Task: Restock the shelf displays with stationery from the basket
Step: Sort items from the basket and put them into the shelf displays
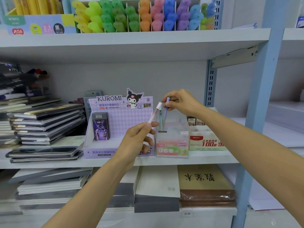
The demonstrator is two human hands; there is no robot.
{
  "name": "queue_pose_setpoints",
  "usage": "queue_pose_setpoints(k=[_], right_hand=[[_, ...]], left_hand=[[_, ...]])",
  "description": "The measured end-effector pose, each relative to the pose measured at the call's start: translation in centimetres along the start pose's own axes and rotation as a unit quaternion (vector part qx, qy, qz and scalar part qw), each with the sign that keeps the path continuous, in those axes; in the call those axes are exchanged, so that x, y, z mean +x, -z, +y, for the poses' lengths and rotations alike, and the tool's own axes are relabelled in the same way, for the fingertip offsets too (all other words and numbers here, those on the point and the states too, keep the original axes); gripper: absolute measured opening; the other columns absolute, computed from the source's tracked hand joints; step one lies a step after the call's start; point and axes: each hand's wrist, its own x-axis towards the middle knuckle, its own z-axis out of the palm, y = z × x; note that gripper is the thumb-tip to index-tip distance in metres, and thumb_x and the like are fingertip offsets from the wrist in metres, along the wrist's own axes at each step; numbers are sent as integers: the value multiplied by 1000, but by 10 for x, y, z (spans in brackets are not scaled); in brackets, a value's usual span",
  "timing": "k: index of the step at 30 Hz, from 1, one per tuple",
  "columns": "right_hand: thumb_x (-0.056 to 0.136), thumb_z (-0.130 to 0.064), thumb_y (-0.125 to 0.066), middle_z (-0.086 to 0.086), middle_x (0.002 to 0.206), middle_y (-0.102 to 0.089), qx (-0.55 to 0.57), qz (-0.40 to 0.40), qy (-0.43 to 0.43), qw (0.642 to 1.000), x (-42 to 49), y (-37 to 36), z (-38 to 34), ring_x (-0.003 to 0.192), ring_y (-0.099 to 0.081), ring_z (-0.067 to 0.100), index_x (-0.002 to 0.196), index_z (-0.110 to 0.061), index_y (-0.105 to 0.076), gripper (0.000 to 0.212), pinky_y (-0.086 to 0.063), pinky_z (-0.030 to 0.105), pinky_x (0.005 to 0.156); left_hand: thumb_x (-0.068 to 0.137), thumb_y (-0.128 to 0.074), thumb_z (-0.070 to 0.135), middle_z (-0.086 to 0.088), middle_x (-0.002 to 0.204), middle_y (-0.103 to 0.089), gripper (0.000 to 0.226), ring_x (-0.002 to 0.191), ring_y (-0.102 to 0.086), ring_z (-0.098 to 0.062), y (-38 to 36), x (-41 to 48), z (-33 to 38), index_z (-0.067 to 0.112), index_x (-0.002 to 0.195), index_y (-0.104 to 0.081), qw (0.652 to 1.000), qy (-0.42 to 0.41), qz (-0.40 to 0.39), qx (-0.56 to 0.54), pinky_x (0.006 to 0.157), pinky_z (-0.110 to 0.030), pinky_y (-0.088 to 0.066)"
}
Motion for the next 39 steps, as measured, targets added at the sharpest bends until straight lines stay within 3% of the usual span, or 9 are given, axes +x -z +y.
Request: queue_pose_setpoints(k=[3,8,16,23,28,31,36,37,39], right_hand=[[92,2,-59,23,97,-71,-15,-11,-4,1000,2,1,-2,90,-70,29,113,7,-64,22,-57,20,77],[90,3,-62,28,91,-69,39,54,-26,997,1,-11,2,84,-71,30,108,2,-54,20,-59,25,73],[86,9,-64,22,86,-64,73,65,-37,995,11,-19,0,72,-67,29,101,7,-63,15,-61,35,73],[91,0,-61,19,86,-70,28,81,-41,995,15,-21,1,76,-69,27,107,4,-69,18,-59,33,76],[87,-3,-67,18,79,-72,8,127,-34,991,18,-24,3,65,-68,23,94,1,-71,9,-60,31,66],[85,-7,-70,11,72,-71,-53,114,-32,992,21,-29,4,64,-68,22,85,-3,-72,4,-59,37,70],[93,-14,-61,10,85,-71,-124,80,-26,989,16,-22,0,76,-62,17,104,-7,-74,18,-54,36,81],[95,-16,-59,10,89,-71,-110,98,-18,989,12,-20,-2,79,-62,17,105,-6,-73,20,-54,35,82],[97,-19,-55,12,92,-70,27,130,-5,991,1,-14,-10,77,-62,16,107,-4,-71,24,-53,31,76]], left_hand=[[102,-47,21,-1,88,-57,26,60,-50,-11,0,0,0,16,108,-72,1000,-1,-1,1,45,-20,-39],[102,-46,21,0,88,-59,26,59,-51,-9,0,1,-1,17,109,-71,1000,-1,2,0,45,-19,-39],[102,-47,22,3,84,-59,26,58,-51,-9,-1,1,-1,16,110,-71,1000,7,3,-5,44,-19,-38],[102,-46,24,2,87,-61,28,57,-52,-7,0,0,2,16,111,-72,1000,19,4,-9,44,-18,-40],[102,-47,23,3,86,-61,28,57,-51,-8,0,1,1,16,110,-72,1000,21,1,-13,45,-19,-39],[102,-46,24,3,86,-61,28,57,-52,-8,1,2,0,16,110,-72,1000,21,2,-10,45,-19,-40],[102,-46,23,3,85,-62,28,57,-52,-8,1,2,0,17,109,-72,1000,21,3,-13,44,-19,-39],[102,-46,23,3,85,-62,28,57,-52,-8,1,2,1,17,109,-72,1000,21,3,-14,44,-19,-39],[102,-46,23,2,84,-61,28,57,-51,-9,0,1,3,18,108,-73,1000,19,2,-15,44,-19,-39]])
